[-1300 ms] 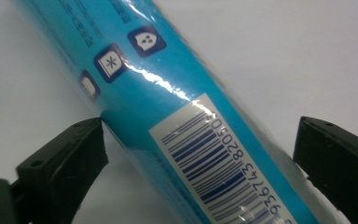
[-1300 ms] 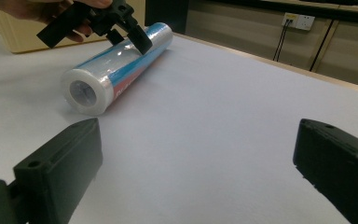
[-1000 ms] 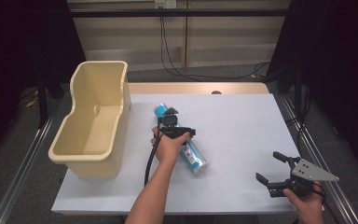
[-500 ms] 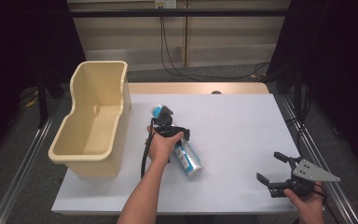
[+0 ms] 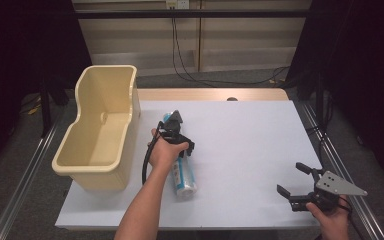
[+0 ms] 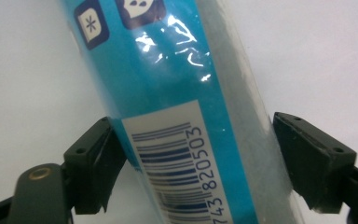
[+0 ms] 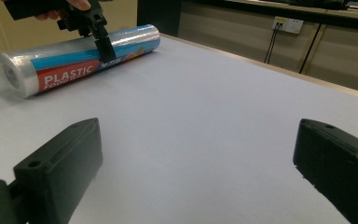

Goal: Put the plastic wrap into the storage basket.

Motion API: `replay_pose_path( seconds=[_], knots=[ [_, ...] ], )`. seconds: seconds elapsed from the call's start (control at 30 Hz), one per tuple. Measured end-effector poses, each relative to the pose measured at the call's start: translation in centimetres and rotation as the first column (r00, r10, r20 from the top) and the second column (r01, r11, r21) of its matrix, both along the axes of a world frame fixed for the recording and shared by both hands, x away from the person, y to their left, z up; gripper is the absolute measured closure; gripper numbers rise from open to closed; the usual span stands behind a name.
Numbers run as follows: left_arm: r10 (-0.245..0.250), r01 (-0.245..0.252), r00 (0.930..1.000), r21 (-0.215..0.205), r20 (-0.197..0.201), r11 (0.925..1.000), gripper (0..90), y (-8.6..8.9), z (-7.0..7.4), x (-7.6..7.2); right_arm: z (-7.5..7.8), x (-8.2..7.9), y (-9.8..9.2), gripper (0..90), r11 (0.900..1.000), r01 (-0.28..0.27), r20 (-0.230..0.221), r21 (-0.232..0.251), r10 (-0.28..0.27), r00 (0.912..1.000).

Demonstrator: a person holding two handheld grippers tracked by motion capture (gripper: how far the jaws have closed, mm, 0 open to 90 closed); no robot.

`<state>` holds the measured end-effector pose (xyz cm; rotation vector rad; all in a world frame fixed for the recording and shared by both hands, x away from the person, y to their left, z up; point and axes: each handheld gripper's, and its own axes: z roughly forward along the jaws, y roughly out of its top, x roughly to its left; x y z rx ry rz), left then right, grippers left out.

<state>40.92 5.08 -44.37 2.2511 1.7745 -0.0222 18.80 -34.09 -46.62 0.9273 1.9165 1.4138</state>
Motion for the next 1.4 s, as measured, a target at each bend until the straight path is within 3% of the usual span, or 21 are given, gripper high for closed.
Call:
replay_pose_path(
  seconds=[0.13,0.27,0.43,0.63,0.7,0.8,0.87,0.97,1.1,1.27,1.33,1.4],
  knots=[
    [0.002,-0.002,0.9999,-0.004,-0.012,1.0,20.3,0.1,-0.1,0.2,0.0,0.0,0.2,0.8,1.0,-0.003,0.002,-0.003,0.003,1.0],
    [0.022,-0.022,0.9995,0.028,0.021,0.9994,20.0,-0.5,-0.3,0.2,0.1,0.0,0.5,0.8,1.0,-0.006,0.002,-0.002,0.006,1.0],
    [0.047,-0.048,0.9985,0.041,0.03,0.998,20.1,-0.8,-0.7,0.4,0.1,0.1,0.4,0.8,1.0,-0.005,0.005,-0.004,0.005,1.0],
    [0.049,-0.051,0.9985,0.06,0.025,0.9969,16.3,-1.0,-1.3,0.5,0.0,0.1,0.3,0.8,1.0,-0.002,0.002,-0.003,0.002,1.0],
    [0.039,-0.043,0.9982,0.08,0.046,0.9959,16.0,-1.1,-1.2,0.4,0.0,0.1,0.3,0.8,1.0,-0.005,0.003,-0.002,0.005,1.0],
    [0.068,-0.071,0.9962,0.06,0.055,0.9956,17.0,-0.9,-1.4,0.3,0.0,0.1,0.3,0.8,1.0,-0.005,0.005,-0.003,0.005,1.0],
    [0.059,-0.062,0.9967,0.065,0.056,0.9959,17.8,-0.9,-1.4,0.3,0.1,0.1,0.2,0.8,1.0,-0.002,0.006,-0.003,0.002,1.0],
    [0.109,-0.113,0.9912,0.057,0.075,0.992,18.3,-0.9,-1.4,0.0,0.1,0.1,0.2,0.8,1.0,-0.004,0.005,-0.001,0.004,1.0],
    [0.157,-0.16,0.9854,0.041,0.066,0.9863,25.9,-0.8,-1.1,-0.2,0.1,0.1,0.2,0.8,1.0,-0.006,0.005,-0.002,0.006,1.0],
    [0.179,-0.181,0.9826,0.036,0.049,0.9828,27.4,-0.7,-1.0,0.0,0.1,0.1,0.2,0.8,1.0,-0.007,0.006,-0.002,0.007,1.0],
    [0.209,-0.209,0.9777,0.017,0.018,0.9777,28.9,-0.3,-0.8,0.2,0.1,0.1,0.2,0.8,1.0,-0.006,0.007,-0.001,0.006,1.0],
    [0.189,-0.189,0.982,0.049,-0.003,0.9808,30.2,-0.2,-0.6,0.3,0.1,0.1,0.1,0.8,1.0,-0.005,0.008,0.0,0.005,1.0]
  ],
)
